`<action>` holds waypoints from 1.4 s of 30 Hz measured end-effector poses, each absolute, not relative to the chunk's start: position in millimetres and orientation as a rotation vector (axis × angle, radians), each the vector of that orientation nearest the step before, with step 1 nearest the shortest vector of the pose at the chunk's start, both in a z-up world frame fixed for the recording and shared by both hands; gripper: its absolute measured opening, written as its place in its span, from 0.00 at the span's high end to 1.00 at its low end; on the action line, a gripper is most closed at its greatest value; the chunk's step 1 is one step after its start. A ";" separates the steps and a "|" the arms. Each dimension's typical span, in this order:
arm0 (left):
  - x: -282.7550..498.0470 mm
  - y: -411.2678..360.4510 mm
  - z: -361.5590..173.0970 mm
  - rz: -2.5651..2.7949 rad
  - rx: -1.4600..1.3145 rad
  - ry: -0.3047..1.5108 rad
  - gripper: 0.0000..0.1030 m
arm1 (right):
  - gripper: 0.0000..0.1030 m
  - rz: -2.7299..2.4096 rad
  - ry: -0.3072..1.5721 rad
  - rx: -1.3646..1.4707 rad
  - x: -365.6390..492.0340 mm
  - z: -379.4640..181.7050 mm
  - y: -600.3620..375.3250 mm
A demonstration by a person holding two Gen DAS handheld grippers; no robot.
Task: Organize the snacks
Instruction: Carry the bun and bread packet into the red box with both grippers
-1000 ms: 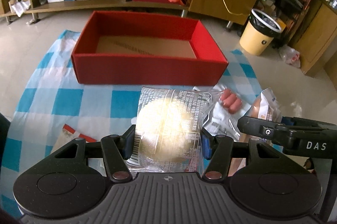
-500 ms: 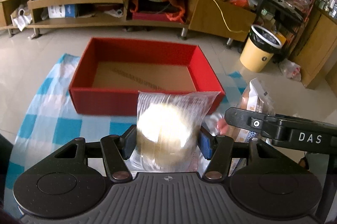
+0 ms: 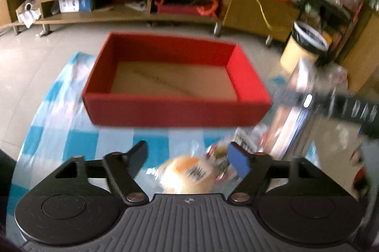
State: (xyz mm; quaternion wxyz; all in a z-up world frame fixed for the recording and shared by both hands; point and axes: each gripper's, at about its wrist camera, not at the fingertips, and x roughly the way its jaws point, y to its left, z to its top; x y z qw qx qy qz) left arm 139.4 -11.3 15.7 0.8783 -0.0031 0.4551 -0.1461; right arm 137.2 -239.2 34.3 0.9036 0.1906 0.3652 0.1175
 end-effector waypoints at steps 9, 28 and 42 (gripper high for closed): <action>153.9 -41.3 -22.6 -0.396 0.204 1.024 0.07 | 0.26 0.231 0.785 0.379 133.6 28.7 -245.4; 144.2 -43.9 -39.2 -0.398 0.237 1.110 0.37 | 0.26 0.217 0.815 0.377 139.5 20.6 -248.3; 150.3 -16.8 18.3 -0.382 0.038 0.984 0.37 | 0.26 0.227 0.728 0.437 140.9 40.8 -255.7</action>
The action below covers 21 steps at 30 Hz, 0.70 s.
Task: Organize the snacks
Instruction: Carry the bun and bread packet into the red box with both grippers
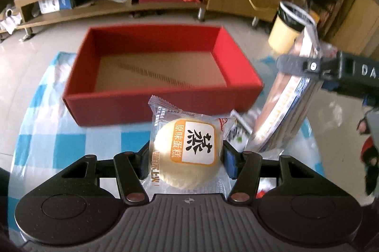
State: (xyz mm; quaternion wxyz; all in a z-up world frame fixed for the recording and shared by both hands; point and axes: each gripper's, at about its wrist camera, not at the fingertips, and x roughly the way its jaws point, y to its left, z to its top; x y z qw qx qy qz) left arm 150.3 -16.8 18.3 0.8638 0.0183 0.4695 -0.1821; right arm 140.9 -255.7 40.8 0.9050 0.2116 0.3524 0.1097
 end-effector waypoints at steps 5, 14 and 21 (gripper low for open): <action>168.9 -18.5 32.6 -0.353 -0.004 0.933 0.37 | 0.26 0.229 0.694 0.450 157.8 48.5 -253.0; 211.9 -19.3 36.3 -0.288 -0.037 0.891 0.37 | 0.27 0.228 0.668 0.429 204.9 50.2 -245.5; 246.9 -15.2 21.9 -0.227 -0.041 0.892 0.37 | 0.27 0.214 0.670 0.414 247.3 41.0 -243.9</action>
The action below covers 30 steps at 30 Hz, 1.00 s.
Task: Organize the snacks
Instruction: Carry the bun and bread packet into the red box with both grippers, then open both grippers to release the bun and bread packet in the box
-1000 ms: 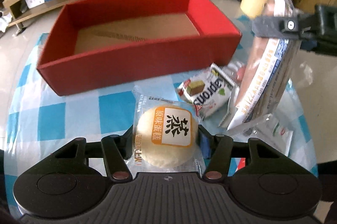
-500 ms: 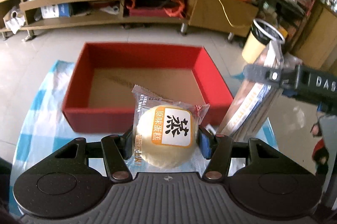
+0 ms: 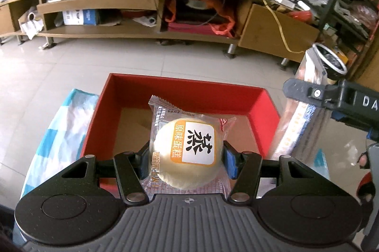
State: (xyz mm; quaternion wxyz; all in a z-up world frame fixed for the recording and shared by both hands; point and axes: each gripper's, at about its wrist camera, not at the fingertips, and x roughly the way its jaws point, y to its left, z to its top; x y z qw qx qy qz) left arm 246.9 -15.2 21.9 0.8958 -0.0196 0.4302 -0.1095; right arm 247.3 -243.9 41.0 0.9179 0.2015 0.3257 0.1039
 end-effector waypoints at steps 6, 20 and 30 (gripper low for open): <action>267.9 -12.3 -4.0 -0.180 -0.040 0.936 0.36 | 0.27 0.204 0.712 0.364 279.9 19.9 -232.8; 267.4 -8.6 -9.2 -0.122 -0.009 0.929 0.16 | 0.24 0.196 0.761 0.254 298.0 -8.7 -213.4; 251.4 -5.8 7.4 -0.122 -0.019 0.901 0.13 | 0.23 0.209 0.738 0.247 279.0 13.6 -208.4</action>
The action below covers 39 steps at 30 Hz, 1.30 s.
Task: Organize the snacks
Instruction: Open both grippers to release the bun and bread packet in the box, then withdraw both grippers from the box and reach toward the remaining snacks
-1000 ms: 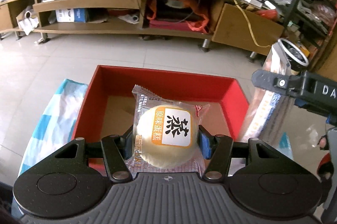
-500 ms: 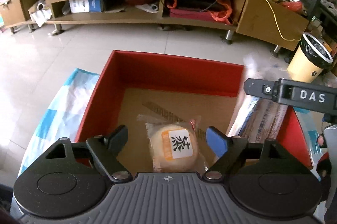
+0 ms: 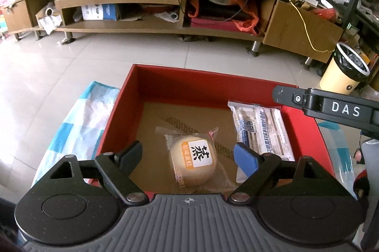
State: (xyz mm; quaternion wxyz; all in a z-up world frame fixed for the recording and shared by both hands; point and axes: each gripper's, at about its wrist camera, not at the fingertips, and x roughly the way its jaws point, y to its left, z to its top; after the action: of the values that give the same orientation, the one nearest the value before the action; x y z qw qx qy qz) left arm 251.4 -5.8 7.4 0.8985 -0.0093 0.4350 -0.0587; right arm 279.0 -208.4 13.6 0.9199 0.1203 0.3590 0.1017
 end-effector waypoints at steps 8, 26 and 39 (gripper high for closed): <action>231.1 -1.2 19.9 -0.124 -0.021 0.881 0.11 | 0.23 0.215 0.748 0.246 253.3 24.0 -209.1; 180.3 22.3 23.7 -0.118 -0.020 0.891 0.09 | 0.23 0.283 0.799 0.256 193.4 19.8 -201.3; 145.9 53.7 0.3 -0.086 -0.030 0.987 0.08 | 0.23 0.324 0.841 0.243 162.7 11.8 -195.8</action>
State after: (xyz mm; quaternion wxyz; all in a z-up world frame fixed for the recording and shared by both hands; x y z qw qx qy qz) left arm 145.9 53.7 0.3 0.8796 -0.0146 0.4738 -0.0413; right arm 162.7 -195.8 11.8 0.8930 0.1174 0.4054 0.1561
